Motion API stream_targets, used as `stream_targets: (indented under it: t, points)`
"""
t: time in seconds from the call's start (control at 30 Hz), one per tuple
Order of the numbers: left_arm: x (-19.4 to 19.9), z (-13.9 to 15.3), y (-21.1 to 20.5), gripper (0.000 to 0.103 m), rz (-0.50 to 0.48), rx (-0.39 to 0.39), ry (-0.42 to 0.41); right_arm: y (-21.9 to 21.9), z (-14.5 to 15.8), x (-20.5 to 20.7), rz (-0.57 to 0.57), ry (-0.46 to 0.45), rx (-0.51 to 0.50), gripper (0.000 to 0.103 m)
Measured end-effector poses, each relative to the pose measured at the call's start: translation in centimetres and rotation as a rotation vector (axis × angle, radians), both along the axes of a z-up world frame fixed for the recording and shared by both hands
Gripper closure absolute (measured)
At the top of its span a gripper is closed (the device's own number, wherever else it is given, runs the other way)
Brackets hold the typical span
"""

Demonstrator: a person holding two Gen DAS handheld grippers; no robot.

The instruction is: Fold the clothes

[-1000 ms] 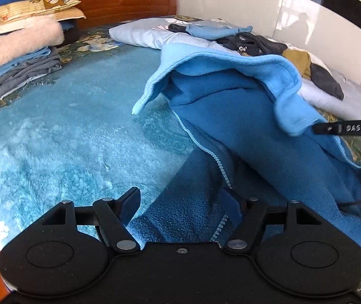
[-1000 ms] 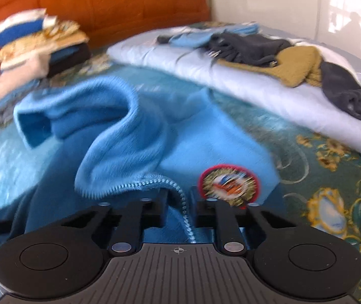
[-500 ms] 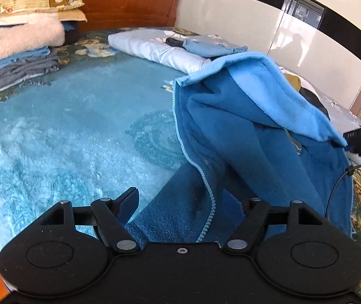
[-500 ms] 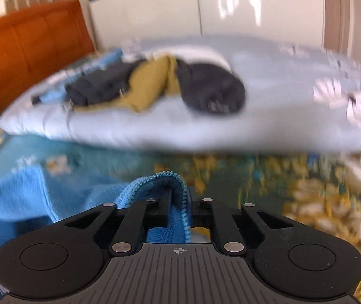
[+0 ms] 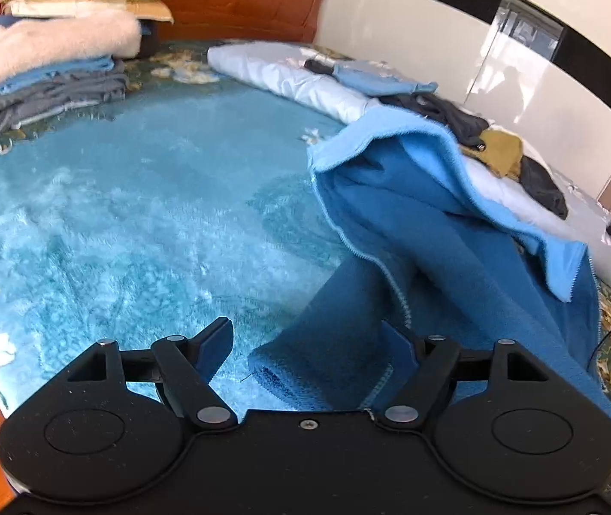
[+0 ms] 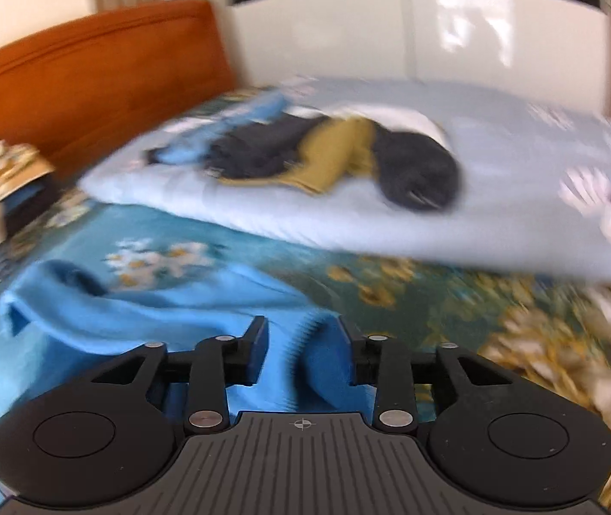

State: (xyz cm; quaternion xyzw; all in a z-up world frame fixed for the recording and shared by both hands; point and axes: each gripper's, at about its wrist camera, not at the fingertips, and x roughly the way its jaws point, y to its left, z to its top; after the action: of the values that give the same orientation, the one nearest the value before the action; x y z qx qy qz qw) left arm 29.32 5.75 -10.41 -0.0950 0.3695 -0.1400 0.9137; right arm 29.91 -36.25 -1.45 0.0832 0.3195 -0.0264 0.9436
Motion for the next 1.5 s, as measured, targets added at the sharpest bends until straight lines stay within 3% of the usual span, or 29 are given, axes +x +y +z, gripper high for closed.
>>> stream_targets:
  t: [0.2,0.3,0.4,0.57,0.67,0.83,1.07,1.27,1.37,1.5]
  points:
    - [1.2,-0.9,-1.3,0.030,-0.024,0.012,0.022,11.8,0.1,6.0,0.361,-0.016,-0.098,0.068]
    - [2.0,-1.3,-1.4,0.034,-0.042,0.001,0.039,17.3,-0.8,8.7,0.463,0.016,-0.179,0.066]
    - [2.7,-1.5,-1.5,0.045,-0.078,-0.008,0.048,20.7,-1.7,10.9,0.507,0.050,-0.229,0.065]
    - [3.2,-1.9,-1.9,0.068,-0.136,-0.028,0.050,22.8,-1.9,12.9,0.483,0.039,-0.314,0.065]
    - [3.4,-2.0,-2.4,0.076,-0.148,-0.035,0.052,22.7,-1.8,13.5,0.462,0.023,-0.324,0.066]
    - [3.0,-1.7,-2.3,0.093,-0.119,-0.059,0.021,22.1,-1.5,14.6,0.439,0.022,-0.312,0.091]
    - [1.1,2.1,1.3,0.095,0.014,-0.099,-0.134,20.0,3.2,13.7,0.377,-0.156,-0.224,0.095]
    - [-2.2,6.6,8.4,0.095,0.233,-0.024,-0.262,19.5,6.9,14.7,0.349,-0.334,-0.166,0.096]
    - [-2.5,6.1,11.6,0.095,0.327,0.005,-0.245,19.7,5.5,17.4,0.330,-0.303,-0.123,0.096]
    - [-1.9,3.4,13.4,0.095,0.368,-0.007,-0.154,20.4,1.2,20.9,0.280,-0.182,-0.114,0.096]
